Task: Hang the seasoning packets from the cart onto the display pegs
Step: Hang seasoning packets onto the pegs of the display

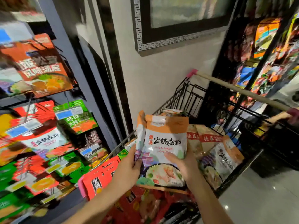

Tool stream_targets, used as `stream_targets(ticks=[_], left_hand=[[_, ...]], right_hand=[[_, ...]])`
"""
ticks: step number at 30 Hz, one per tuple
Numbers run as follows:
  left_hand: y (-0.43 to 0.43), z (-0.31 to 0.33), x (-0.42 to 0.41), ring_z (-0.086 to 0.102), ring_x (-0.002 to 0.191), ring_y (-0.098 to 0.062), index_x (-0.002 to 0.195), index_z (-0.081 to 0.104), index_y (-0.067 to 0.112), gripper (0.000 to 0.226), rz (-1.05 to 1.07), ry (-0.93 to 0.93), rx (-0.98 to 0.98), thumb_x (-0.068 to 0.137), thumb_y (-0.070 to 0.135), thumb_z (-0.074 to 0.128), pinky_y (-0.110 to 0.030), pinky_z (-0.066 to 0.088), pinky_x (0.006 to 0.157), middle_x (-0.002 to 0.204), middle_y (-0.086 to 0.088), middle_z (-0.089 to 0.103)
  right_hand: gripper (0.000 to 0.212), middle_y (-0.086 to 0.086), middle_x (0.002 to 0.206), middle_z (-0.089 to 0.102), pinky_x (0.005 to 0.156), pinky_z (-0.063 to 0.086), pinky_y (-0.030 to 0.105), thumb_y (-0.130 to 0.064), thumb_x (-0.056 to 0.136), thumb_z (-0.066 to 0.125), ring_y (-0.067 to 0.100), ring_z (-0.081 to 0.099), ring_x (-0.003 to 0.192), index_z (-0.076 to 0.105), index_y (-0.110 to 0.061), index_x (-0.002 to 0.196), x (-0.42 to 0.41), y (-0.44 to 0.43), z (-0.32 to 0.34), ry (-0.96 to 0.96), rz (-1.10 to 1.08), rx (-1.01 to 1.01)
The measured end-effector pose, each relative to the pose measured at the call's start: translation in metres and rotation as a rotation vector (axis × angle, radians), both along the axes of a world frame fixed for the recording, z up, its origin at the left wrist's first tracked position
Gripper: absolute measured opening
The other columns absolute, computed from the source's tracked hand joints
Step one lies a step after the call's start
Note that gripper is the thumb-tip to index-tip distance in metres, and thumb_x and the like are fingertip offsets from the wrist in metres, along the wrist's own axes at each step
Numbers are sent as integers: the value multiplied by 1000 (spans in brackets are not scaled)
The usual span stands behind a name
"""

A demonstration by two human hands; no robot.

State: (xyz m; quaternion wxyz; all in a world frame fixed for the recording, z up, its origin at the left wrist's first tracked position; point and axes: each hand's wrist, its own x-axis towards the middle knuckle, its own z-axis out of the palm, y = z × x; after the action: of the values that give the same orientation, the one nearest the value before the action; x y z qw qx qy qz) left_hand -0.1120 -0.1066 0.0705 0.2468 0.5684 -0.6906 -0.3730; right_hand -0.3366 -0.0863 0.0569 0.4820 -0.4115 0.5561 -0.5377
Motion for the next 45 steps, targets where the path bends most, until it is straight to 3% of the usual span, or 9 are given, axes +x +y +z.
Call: stream_targets(ticks=[2,10,13,18,21,25,35,40,45], left_hand=[[12,5,16,66,85,-28,151,32,42,55,57,9,-37,105,18,50,-47,54,73,104,-9,72],[35,61,90,64,95,-10,139,44,35,43,249,-36,-180,103,15,55,-31,50,79,109,16,67],[33,84,127,61,100,10,129,47,41,48,342,67,-245,100,4,56,-8,44,82,105,37,65],[41,131,195,61,97,10,126,54,24,41,556,136,-336,97,-5,55,-12,47,84,112,11,67],[48,154,237,62,92,-12,118,56,23,34,667,143,-389,96,-3,57,-18,46,80,104,2,67],[53,177,284,60,82,5,111,57,22,31,715,180,-471,96,-4,58,-26,46,77,97,5,66],[14,171,384,63,89,-27,113,64,17,23,643,414,-237,96,2,65,-44,49,87,96,-7,71],[-14,169,413,68,111,-28,120,65,20,33,560,519,-161,95,0,66,-37,50,96,115,-7,74],[-27,167,417,74,93,-12,116,64,19,37,505,677,-116,94,-10,58,-15,54,65,98,4,79]], right_hand=[[90,-10,141,62,104,54,43,-36,73,95,15,62,129,47,-36,149,21,-3,0,-9,59,4],[69,-11,123,73,87,58,28,-6,80,86,10,70,113,56,-32,137,97,-32,16,-81,184,-2],[66,-8,121,74,82,57,26,-4,82,83,12,71,110,56,-30,137,131,-44,44,-141,218,-26],[64,-10,117,74,92,57,37,-3,82,83,12,70,108,58,-31,133,194,-65,91,-252,244,-76],[63,-10,119,74,101,55,46,-4,81,84,16,70,112,60,-35,130,232,-74,116,-274,267,-112],[67,-9,120,74,101,55,47,-6,81,85,17,70,113,58,-31,136,273,-78,150,-298,269,-174],[62,-6,125,73,100,55,52,-8,86,80,21,70,117,57,-32,138,325,-84,195,-336,256,-264],[59,-3,123,74,94,58,54,-4,87,78,23,73,111,58,-29,136,341,-89,203,-345,203,-302],[61,0,125,74,98,54,61,-7,83,82,27,71,114,59,-30,135,353,-91,204,-301,190,-311]])
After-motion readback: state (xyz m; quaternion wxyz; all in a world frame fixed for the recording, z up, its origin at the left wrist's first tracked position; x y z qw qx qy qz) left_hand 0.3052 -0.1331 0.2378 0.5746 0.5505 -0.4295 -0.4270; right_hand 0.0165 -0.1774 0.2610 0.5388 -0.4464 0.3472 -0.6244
